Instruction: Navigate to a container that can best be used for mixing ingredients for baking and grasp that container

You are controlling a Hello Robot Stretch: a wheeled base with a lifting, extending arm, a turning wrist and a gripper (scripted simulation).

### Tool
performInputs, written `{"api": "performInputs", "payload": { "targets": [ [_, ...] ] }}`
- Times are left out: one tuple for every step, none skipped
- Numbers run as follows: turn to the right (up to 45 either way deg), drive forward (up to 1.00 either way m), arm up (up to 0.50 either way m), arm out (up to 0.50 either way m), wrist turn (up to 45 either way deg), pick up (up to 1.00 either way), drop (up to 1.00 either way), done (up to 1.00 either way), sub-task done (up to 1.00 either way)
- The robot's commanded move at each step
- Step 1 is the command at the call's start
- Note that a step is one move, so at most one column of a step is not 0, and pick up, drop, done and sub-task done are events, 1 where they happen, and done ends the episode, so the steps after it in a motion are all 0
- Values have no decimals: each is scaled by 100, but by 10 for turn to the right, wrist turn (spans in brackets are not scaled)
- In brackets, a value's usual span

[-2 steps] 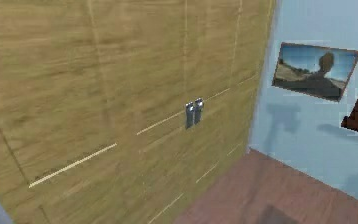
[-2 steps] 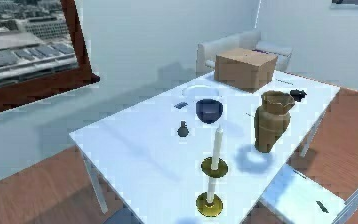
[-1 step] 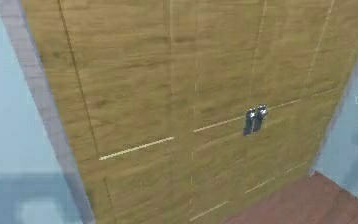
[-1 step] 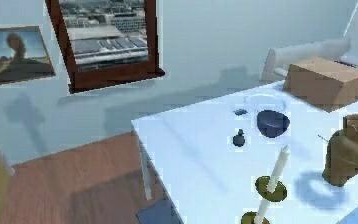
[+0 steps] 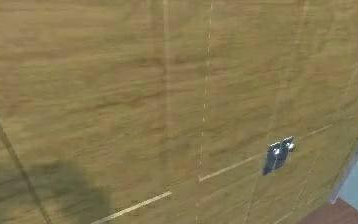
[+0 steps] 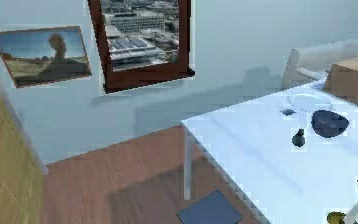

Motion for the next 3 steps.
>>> {"api": "performInputs", "payload": {
  "targets": [
    [450,0,0,0,0,0,0,0,0],
    [150,0,0,0,0,0,0,0,0],
    [0,100,0,0,0,0,0,0,0]
  ]
}}
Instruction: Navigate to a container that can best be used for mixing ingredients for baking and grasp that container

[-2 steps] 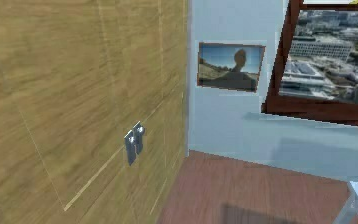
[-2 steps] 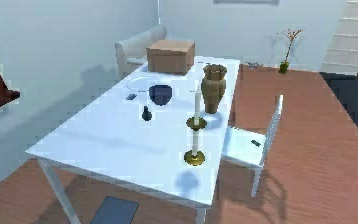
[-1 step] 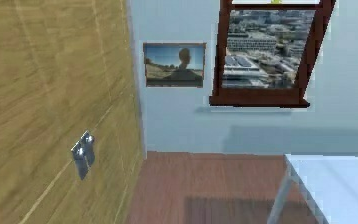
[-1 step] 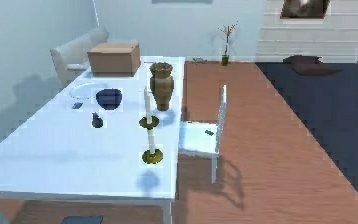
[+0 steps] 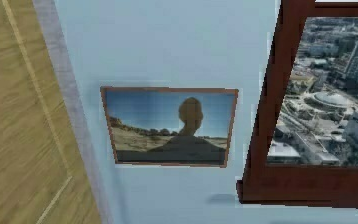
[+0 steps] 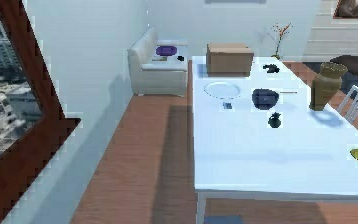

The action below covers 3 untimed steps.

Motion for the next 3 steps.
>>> {"api": "performInputs", "payload": {
  "targets": [
    [150,0,0,0,0,0,0,0,0],
    [0,5,0,0,0,0,0,0,0],
    [450,0,0,0,0,0,0,0,0]
  ]
}}
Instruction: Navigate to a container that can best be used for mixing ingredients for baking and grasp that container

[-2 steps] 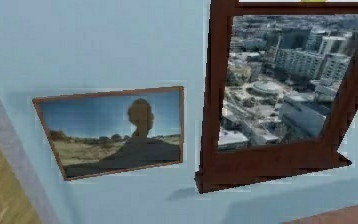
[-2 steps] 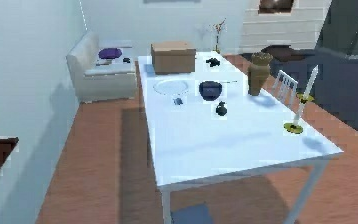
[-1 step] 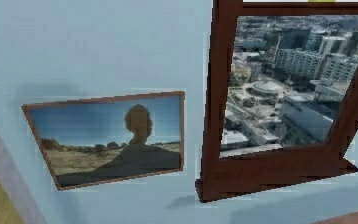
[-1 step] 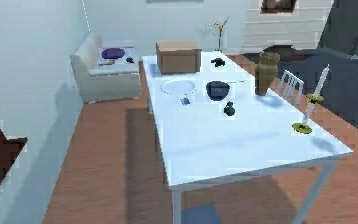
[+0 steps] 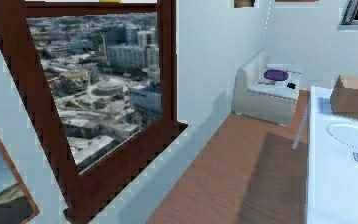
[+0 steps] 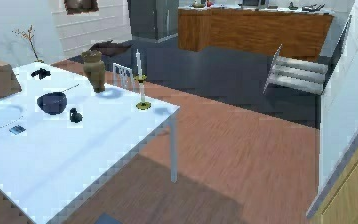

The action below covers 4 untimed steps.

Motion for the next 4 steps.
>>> {"api": "performInputs", "payload": {
  "targets": [
    [150,0,0,0,0,0,0,0,0],
    [0,25,0,0,0,0,0,0,0],
    [-270,0,0,0,0,0,0,0,0],
    [0,20,0,0,0,0,0,0,0]
  ]
}}
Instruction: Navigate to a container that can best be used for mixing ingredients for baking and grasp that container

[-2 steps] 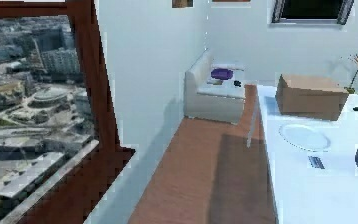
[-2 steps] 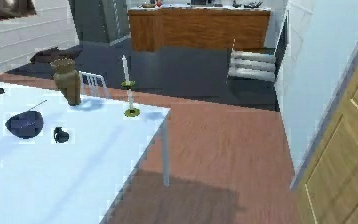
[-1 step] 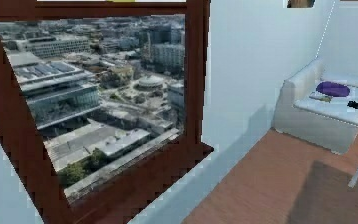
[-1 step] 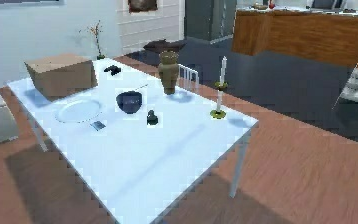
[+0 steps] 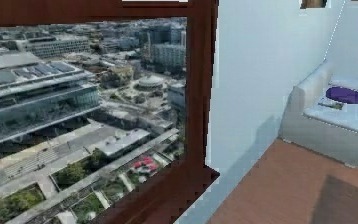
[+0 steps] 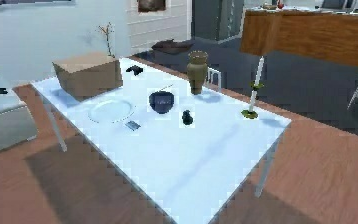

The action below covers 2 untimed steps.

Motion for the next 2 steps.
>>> {"api": "performInputs", "payload": {
  "targets": [
    [450,0,0,0,0,0,0,0,0],
    [30,0,0,0,0,0,0,0,0]
  ]
}}
